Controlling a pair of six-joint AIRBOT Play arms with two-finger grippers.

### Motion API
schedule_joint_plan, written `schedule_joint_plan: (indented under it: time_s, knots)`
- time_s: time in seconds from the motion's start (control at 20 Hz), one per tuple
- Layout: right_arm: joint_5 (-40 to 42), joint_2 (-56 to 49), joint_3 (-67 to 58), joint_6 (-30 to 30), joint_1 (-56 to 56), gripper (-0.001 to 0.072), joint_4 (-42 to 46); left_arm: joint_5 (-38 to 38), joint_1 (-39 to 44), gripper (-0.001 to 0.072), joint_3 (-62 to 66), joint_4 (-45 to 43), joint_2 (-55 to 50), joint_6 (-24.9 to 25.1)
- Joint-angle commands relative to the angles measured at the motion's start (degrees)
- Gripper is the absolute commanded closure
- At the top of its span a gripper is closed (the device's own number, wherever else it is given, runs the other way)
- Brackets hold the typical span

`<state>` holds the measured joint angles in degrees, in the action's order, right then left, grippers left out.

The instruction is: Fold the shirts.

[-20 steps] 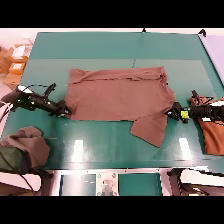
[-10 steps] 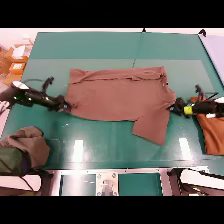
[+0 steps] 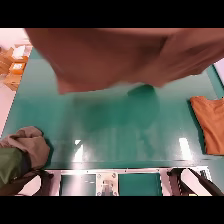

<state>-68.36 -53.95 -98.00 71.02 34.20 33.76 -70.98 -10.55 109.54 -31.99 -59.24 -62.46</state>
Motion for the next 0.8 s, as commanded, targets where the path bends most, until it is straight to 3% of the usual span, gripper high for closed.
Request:
schedule_joint_plan:
  time_s: [0.0, 0.15, 0.35, 0.5, 0.75]
  knots:
    - [7.98, 8.15, -11.10, 0.94, 3.80, 0.0690, 0.55, 5.66, -0.02, 0.0684, 13.51, -1.62, 7.52, -0.70]
    - [12.72, 12.70, -11.47, 0.92, 4.87, 0.0690, 5.51, 5.60, -0.02, 0.0684, 12.76, -9.57, 10.91, -5.38]
    - [11.54, 12.00, -8.66, 0.94, 4.85, 0.0690, 6.86, 2.64, -0.02, 0.0684, 5.66, -17.79, 10.23, -10.60]
    - [9.09, 10.08, 1.22, -0.26, 4.81, 0.0690, 2.84, 4.17, -0.02, 0.0684, -9.22, -16.33, 9.60, -9.64]
    - [13.14, 3.54, 25.42, -5.60, -2.64, 0.0690, 0.74, 7.63, 1.73, 0.0684, -30.91, -6.93, -1.97, -0.81]
